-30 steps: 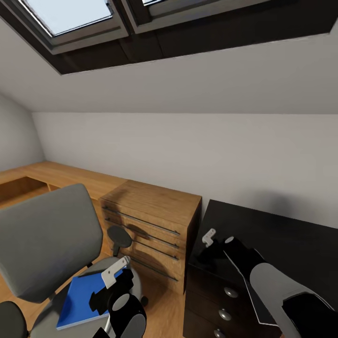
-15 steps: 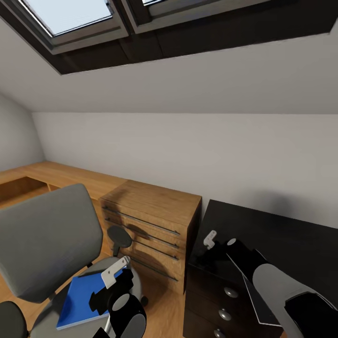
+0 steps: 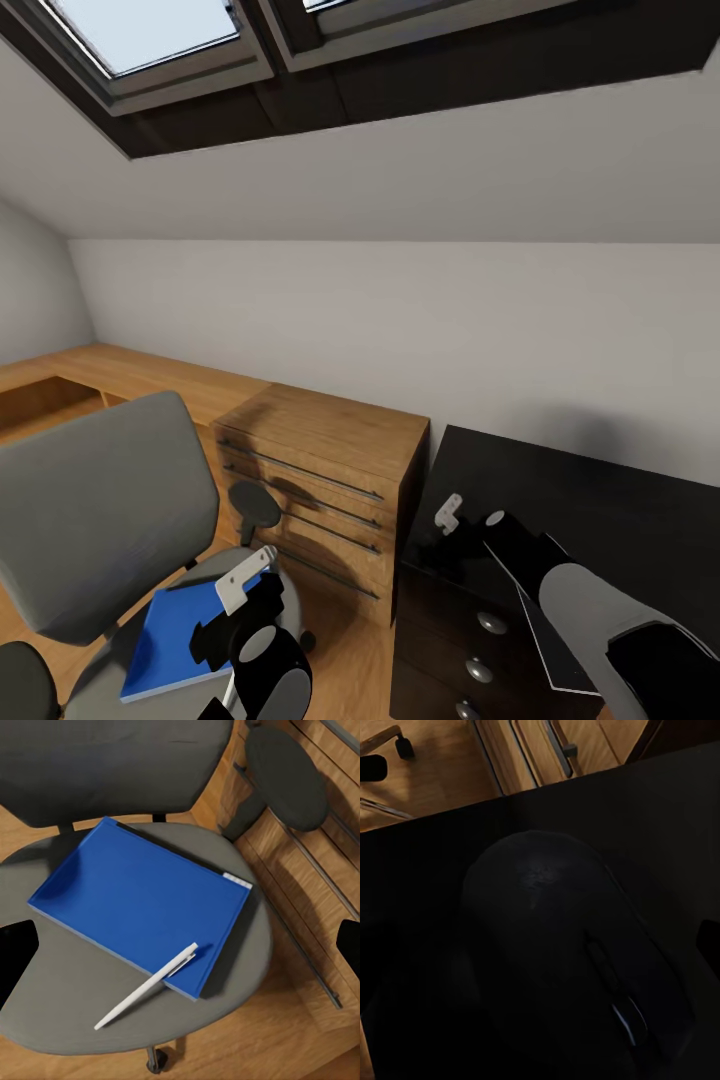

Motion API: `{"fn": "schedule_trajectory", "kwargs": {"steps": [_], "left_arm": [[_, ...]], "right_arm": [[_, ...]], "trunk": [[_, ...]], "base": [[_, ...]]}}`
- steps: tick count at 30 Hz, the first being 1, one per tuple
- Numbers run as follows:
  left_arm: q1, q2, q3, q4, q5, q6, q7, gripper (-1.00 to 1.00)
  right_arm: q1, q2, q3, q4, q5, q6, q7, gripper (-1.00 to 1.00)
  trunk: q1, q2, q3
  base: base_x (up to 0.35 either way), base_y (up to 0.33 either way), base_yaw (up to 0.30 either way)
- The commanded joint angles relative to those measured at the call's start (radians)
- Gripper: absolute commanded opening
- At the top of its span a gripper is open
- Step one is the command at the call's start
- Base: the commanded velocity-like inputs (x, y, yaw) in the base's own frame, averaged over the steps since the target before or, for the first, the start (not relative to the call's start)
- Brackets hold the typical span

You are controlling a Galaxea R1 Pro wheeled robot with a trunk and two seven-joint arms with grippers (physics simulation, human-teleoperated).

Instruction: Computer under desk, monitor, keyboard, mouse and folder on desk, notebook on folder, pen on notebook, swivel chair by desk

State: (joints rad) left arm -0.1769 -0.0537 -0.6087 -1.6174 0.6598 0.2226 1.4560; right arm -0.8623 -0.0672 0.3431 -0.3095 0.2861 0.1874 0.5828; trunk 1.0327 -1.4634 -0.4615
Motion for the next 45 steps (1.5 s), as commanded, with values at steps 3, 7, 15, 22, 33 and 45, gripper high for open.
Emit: {"fn": "schedule_trajectory", "kwargs": {"steps": [3,7,15,22,33,45], "left_arm": [[-0.001,0.0,-0.002,-0.001,0.003,0.011,0.006,1.0],[-0.001,0.0,-0.003,-0.001,0.003,0.011,0.006,1.0],[-0.001,0.0,-0.005,-0.001,0.003,0.011,0.006,1.0],[-0.001,0.0,-0.008,-0.001,0.003,0.011,0.006,1.0],[-0.001,0.0,-0.011,-0.001,0.003,0.011,0.005,1.0],[-0.001,0.0,-0.011,-0.001,0.003,0.011,0.004,1.0]], "right_arm": [[0.0,0.0,0.001,0.01,0.01,-0.011,0.004,1.0],[0.0,0.0,0.002,0.027,0.011,-0.029,0.003,1.0],[0.0,0.0,0.002,0.038,0.011,-0.05,0.003,-1.0],[0.0,0.0,0.006,0.037,0.011,-0.054,0.003,-1.0],[0.0,0.0,0.028,0.036,0.011,-0.054,0.003,-1.0],[0.0,0.0,0.028,0.036,0.011,-0.054,0.003,-1.0]], "trunk": [[0.0,-0.001,-0.001],[0.0,-0.001,-0.001],[0.0,-0.001,-0.001],[0.0,-0.001,-0.001],[0.0,-0.001,-0.001],[-0.008,0.013,0.005]], "base": [[0.0,0.0,0.0],[0.0,0.0,0.0],[0.0,0.0,0.0],[0.0,0.0,0.0],[0.0,0.0,0.0],[0.0,0.0,0.0]]}}
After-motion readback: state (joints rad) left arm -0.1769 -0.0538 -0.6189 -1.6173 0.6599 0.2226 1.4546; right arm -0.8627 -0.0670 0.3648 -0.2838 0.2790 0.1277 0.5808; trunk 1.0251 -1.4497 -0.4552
